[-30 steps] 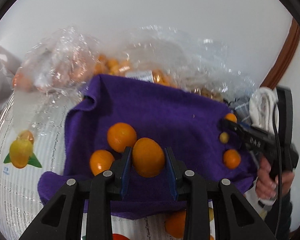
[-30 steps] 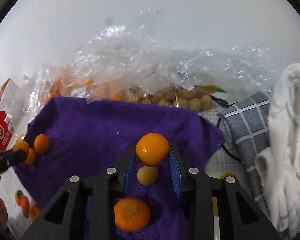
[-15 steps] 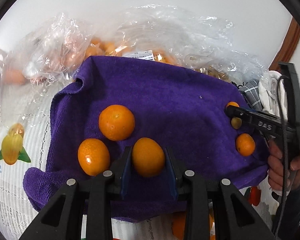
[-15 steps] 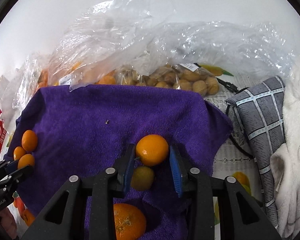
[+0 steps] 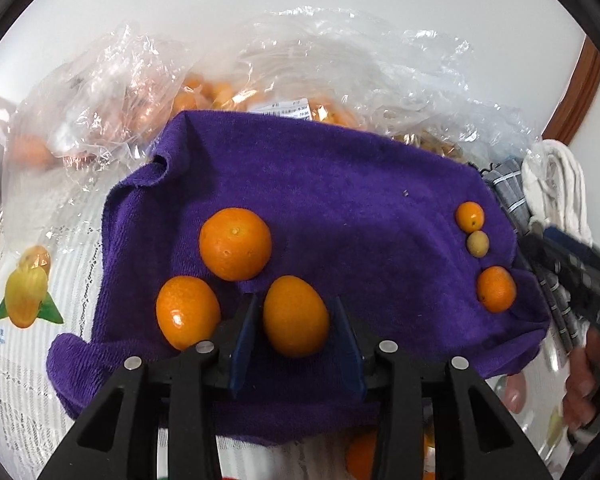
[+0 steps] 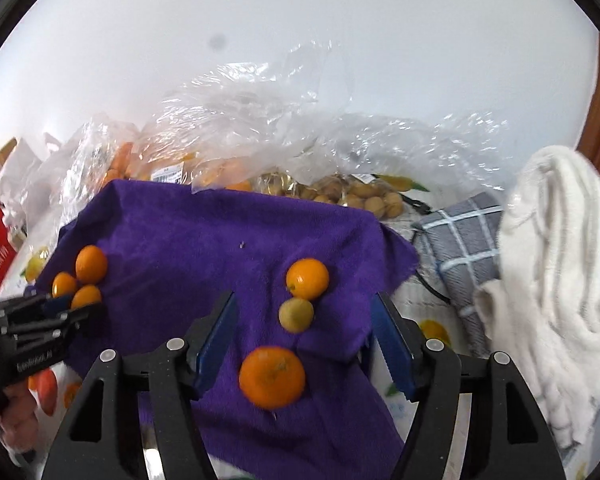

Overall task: Organize fruits
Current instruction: 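Lower both fruits onto the purple towel and open both tools, then withdraw both open tools from the towel toward the loose fruits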

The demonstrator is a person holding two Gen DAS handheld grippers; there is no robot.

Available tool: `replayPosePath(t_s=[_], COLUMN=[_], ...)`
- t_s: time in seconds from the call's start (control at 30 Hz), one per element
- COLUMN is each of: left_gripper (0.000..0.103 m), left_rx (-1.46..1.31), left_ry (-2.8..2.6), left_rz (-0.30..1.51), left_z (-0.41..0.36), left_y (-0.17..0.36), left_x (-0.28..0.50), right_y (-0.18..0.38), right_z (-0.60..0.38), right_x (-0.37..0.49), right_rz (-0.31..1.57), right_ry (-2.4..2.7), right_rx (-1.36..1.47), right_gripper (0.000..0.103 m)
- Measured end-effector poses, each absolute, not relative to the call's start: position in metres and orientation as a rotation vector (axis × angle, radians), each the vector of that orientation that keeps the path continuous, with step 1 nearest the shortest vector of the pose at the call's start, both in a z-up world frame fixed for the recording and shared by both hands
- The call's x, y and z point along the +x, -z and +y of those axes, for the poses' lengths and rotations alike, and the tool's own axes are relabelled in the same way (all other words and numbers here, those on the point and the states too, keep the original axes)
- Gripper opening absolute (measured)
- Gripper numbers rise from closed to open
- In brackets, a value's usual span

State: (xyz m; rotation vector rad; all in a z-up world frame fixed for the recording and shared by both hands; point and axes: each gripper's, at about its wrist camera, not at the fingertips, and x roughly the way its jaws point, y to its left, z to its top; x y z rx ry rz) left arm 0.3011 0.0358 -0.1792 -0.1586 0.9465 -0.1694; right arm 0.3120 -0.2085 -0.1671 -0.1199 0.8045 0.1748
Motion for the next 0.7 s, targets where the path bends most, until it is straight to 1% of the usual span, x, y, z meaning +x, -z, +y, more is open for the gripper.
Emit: replayPosePath(t_s=[0.03,0.1,0.13,0.23,0.33,0.53,0.7], left_gripper=[0.04,0.056,0.058,0.06,0.061,0.061,0.061], left_rx=[-0.162,-0.163,-0.164,-0.167,-0.154,-0.009,0.005], left_ry=[0.173,0.185,0.196,0.221,0.229,0.14,0.079], left_rz=[0.934,0.897,0.872,0.813,0.802,0.784,0.817], left_z=[0.036,0.036,0.036,0.037,0.04,0.058,0.086], left_y=[0.175,0.161,0.153,0.133,0.125,0.133,0.153], left_x=[0.299,0.293,0.288,0.271,0.254,0.209,0.183], right_y=[0.166,0.162,0.16,0.154,0.154,0.17,0.182], right_z=[-0.211,-0.215,-0.217,-0.222,-0.225,-0.213,-0.196], right_x=[0.303,0.289,0.283,0.266,0.252,0.219,0.191], right_rz=[0.797,0.781,0.773,0.778,0.791,0.828,0.825], right_ry=[-0.164,-0.148,-0.14,-0.12,-0.119,-0.133,-0.175], right_rx=[-0.116,-0.101,-0.092,-0.062,-0.048,-0.08,-0.081], right_gripper=[0.067,0.067,0.067,0.067,0.067,0.067,0.067])
